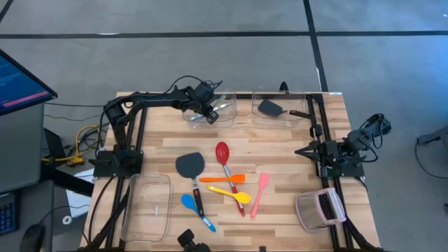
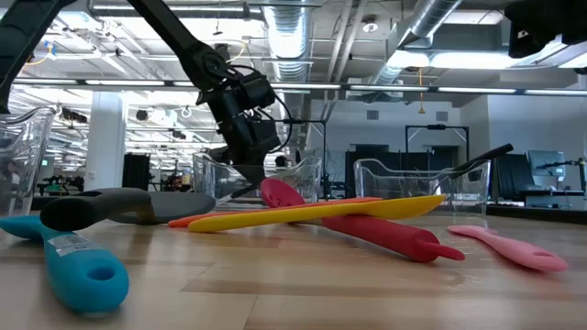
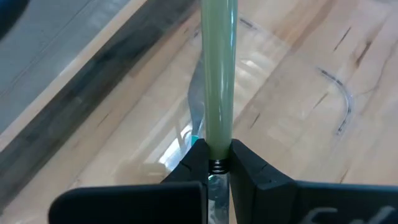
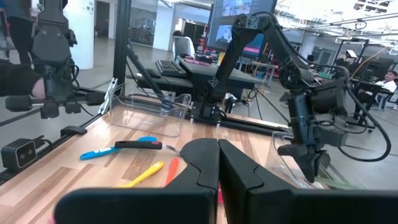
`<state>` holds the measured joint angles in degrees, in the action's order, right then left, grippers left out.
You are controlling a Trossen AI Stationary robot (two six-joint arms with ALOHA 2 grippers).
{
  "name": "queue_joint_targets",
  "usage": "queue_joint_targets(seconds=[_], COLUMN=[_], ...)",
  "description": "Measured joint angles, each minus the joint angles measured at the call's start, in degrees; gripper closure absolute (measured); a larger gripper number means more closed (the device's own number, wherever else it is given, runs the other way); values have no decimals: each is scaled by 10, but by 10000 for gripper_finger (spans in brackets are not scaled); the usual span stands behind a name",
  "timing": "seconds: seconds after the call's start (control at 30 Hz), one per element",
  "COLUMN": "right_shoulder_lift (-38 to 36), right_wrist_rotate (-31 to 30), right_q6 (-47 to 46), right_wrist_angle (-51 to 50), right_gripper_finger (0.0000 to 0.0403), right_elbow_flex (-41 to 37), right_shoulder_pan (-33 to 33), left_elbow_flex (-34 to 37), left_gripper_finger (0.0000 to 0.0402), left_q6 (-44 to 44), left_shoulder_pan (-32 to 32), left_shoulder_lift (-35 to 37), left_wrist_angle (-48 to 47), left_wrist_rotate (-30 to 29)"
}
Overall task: Pick & Place Kitchen Items
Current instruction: Put the green table knife into the top left transparent bin, then put the orange spatula into the top right transparent bin
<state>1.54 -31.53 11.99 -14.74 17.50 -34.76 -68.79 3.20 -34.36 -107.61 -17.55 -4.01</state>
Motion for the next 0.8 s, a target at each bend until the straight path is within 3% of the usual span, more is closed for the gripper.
queue_joint_targets(seconds=[0.13, 0.53, 0.67, 0.8], right_shoulder_lift=[0, 0, 0, 0], right_wrist_rotate=[0, 0, 0, 0], right_q6=[0, 0, 0, 0], right_wrist_angle=[-5, -15, -2, 15], right_gripper_finger=[403, 403, 403, 403], right_elbow_flex=[0, 0, 0, 0], right_shoulder_pan=[0, 0, 0, 0], left_elbow_flex=[0, 0, 0, 0], left_gripper_finger=[382, 290, 293, 332], left_q6=[0, 2, 14, 32], left_shoulder_pan=[-2, -8, -8, 0], left_shoulder_lift=[1, 2, 5, 32], left_wrist_angle=[7, 27, 54, 80], left_wrist_rotate=[-4, -13, -7, 10])
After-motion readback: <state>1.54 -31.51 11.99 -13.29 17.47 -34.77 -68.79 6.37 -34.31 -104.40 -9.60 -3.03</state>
